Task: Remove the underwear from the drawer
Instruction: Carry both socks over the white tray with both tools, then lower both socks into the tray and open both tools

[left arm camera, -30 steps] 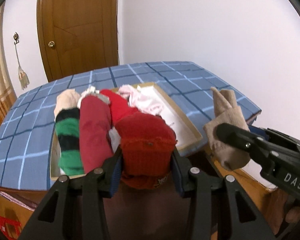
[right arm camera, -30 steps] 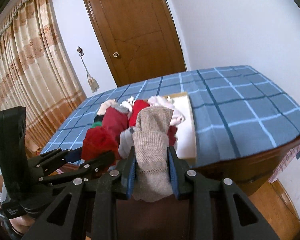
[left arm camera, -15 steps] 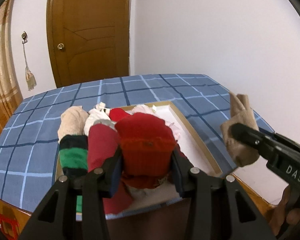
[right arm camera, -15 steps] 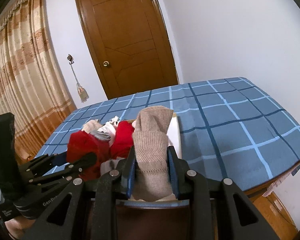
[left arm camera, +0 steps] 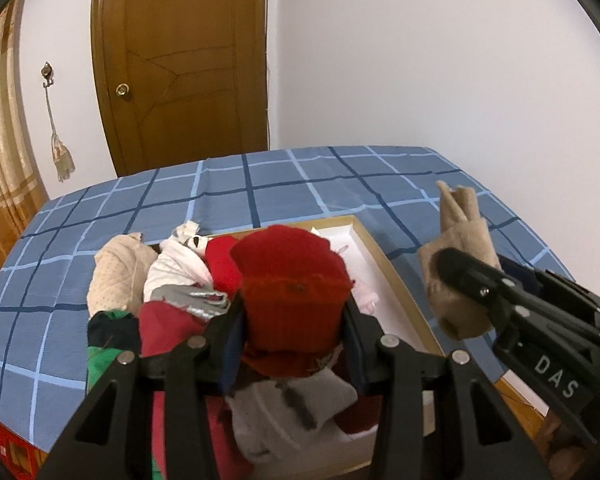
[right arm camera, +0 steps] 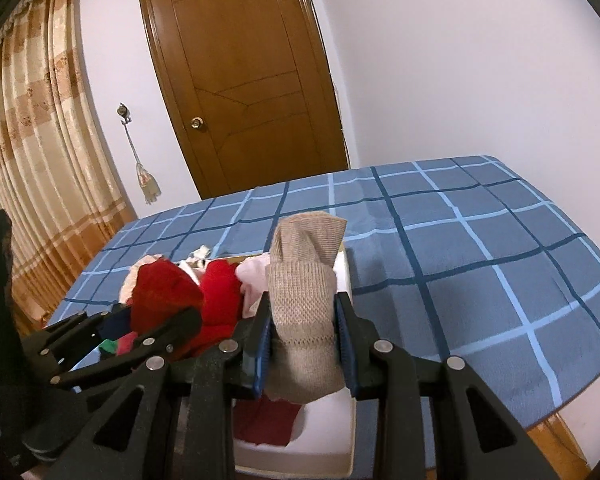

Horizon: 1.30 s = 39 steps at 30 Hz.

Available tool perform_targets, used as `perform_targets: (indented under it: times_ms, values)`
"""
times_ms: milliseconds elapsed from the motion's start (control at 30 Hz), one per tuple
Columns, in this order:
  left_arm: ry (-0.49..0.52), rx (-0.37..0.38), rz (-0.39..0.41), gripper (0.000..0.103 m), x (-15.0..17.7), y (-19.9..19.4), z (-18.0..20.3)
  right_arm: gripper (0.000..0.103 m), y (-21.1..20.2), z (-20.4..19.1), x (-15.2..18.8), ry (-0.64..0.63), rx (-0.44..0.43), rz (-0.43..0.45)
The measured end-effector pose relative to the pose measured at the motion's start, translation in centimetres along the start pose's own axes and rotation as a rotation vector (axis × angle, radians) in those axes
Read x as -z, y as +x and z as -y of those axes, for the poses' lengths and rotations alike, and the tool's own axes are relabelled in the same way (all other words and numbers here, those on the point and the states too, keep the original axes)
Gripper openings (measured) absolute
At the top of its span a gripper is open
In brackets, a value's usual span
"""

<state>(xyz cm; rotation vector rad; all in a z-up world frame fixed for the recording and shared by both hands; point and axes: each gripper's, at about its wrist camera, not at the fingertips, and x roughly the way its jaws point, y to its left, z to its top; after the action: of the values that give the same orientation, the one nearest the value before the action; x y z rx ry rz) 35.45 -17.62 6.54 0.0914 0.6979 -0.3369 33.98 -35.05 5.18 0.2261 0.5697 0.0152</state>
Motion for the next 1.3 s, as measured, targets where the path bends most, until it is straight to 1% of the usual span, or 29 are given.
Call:
perform_targets:
  times_ms: [367, 533, 800, 933, 1100, 1200, 1300]
  values:
    - [-0.004, -0.021, -0.021, 0.043, -1.0, 2.5, 0.2, 0.032, 3.1, 0.5, -1.0, -0.008, 0.018, -0.038]
    - [-0.007, -0.017, -0.037, 0.043, -1.3, 3.6, 0.3, 0.032, 4.0, 0.2, -1.2, -0.006, 0.025, -0.056]
    - [-0.022, -0.018, -0.089, 0.043, -1.7, 6.0, 0.4, 0.032, 5.6, 0.1, -2.3, -0.022, 0.048, -0.086]
    - [-0.016, -0.023, -0.109, 0.043, -2.0, 7.1, 0.7, 0.032, 7.6, 0.1, -2.8, -0.028, 0.046, -0.146]
    - [-0.003, -0.04, -0.114, 0.043, -1.7, 8.1, 0.9, 0.032, 10.0, 0.2, -2.3, -0.033, 0.035, -0.221]
    - [0.01, -0.054, -0.104, 0.043, -1.5, 8.7, 1.0, 0.032, 11.2, 0.6, -2.0, -0.02, 0.042, -0.26]
    - [0.015, -0.063, -0.093, 0.043, -1.2, 9.1, 1.1, 0.032, 12.1, 1.2, -1.7, 0.005, 0.024, -0.289]
